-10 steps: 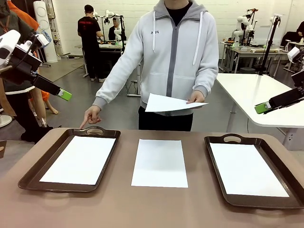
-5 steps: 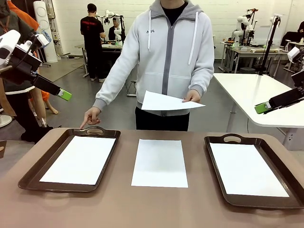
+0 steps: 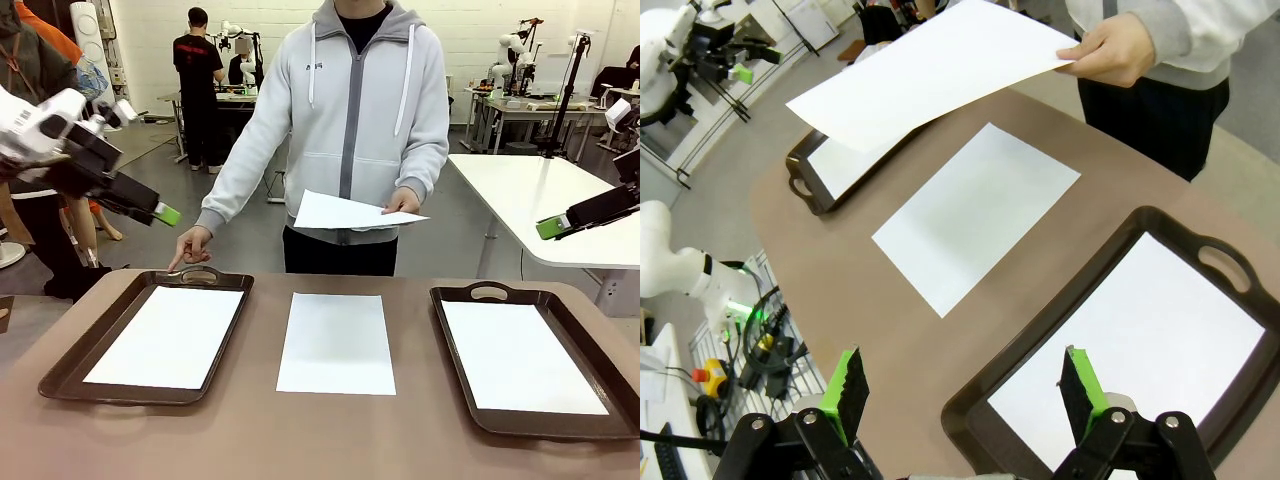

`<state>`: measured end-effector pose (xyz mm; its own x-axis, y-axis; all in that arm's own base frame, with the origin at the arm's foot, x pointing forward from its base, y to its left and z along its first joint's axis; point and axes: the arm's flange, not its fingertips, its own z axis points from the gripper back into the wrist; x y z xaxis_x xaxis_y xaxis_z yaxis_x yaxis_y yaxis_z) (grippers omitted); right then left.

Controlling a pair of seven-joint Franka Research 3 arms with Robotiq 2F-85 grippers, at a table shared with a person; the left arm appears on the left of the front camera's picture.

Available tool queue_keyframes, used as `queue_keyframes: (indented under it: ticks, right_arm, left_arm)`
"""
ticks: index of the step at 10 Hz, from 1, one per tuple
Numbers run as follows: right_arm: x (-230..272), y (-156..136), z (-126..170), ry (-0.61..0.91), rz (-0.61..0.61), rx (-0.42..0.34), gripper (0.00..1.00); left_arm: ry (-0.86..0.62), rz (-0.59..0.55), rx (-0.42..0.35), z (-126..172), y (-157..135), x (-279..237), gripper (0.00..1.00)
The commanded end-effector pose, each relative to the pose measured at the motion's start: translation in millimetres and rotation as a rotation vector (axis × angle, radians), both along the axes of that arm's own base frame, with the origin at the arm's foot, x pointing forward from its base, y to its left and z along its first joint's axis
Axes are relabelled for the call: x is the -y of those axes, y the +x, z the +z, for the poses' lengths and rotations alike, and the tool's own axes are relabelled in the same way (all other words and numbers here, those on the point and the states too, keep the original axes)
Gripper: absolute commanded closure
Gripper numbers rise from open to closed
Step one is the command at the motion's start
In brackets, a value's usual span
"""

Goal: Sort the A4 documents.
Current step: Receive the A4 Paper.

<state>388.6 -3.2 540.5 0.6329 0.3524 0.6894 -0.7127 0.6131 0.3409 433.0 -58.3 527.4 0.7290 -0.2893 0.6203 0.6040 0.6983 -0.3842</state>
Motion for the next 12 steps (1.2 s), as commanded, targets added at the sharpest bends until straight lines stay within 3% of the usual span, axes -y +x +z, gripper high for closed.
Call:
queue_keyframes:
  ticks: [1, 7, 12]
  right_arm:
    - [0, 0, -1, 0.000, 0.005, 0.002, 0.00]
    - [0, 0, -1, 0.000, 0.005, 0.002, 0.00]
    - [0, 0, -1, 0.000, 0.005, 0.002, 0.00]
  left_arm:
    - [-0.109, 0.035, -0.117, 6, 31, 19, 0.00]
    - [-0.439, 0.197, -0.498, -38, 96, 62, 0.00]
    - [-0.676, 0.135, -0.663, -63, 126, 104, 0.00]
